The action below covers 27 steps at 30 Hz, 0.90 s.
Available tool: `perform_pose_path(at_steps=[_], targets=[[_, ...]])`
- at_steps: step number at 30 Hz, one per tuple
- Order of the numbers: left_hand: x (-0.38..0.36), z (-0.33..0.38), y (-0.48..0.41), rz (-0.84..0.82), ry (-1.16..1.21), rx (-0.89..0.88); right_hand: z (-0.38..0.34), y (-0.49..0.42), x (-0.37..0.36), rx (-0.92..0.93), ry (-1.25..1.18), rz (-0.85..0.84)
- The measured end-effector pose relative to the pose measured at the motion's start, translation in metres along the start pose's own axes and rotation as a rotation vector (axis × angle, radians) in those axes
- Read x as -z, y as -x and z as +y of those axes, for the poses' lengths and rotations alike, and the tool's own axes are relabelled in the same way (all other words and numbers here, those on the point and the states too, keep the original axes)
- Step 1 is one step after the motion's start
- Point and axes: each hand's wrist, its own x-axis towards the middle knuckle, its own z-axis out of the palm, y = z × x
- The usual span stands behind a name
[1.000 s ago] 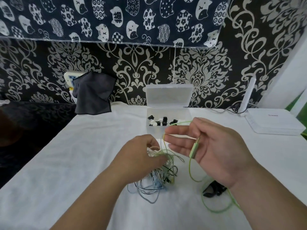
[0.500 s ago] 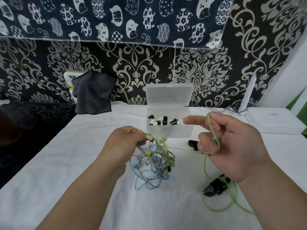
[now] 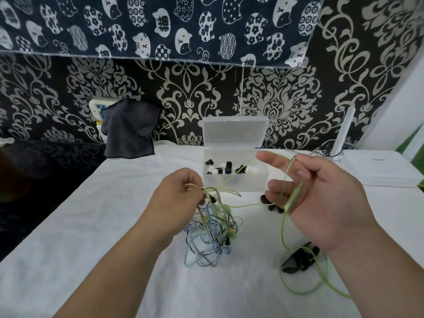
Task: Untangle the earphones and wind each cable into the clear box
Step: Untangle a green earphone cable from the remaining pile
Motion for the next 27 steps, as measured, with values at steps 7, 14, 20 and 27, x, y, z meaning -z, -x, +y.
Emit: perform_pose_path(at_steps=[7,14,20,27], targets=[[-0.0025,0.0021,0.0024,-0.033,0.098,-0.068,-0.0055,0.0020,0.0011,0.020,0.002,0.002],[-0.0047,-0.0031,-0.0006,0.125,-0.049,-0.139,-0.0039,0.0026,-0.0024,0.033,0.007,-0.037],[0.0014,-0.0019,-0.0005,-0.064,0.022,-0.129,-0.0066,-0.0002,0.0032,0.058,-0.007,0.062],[0.0027,-0.0039,-0.0023,-0.014,0.053,-0.050,-0.0058,-0.0010,0.0064,0.073,-0.028,0.097]])
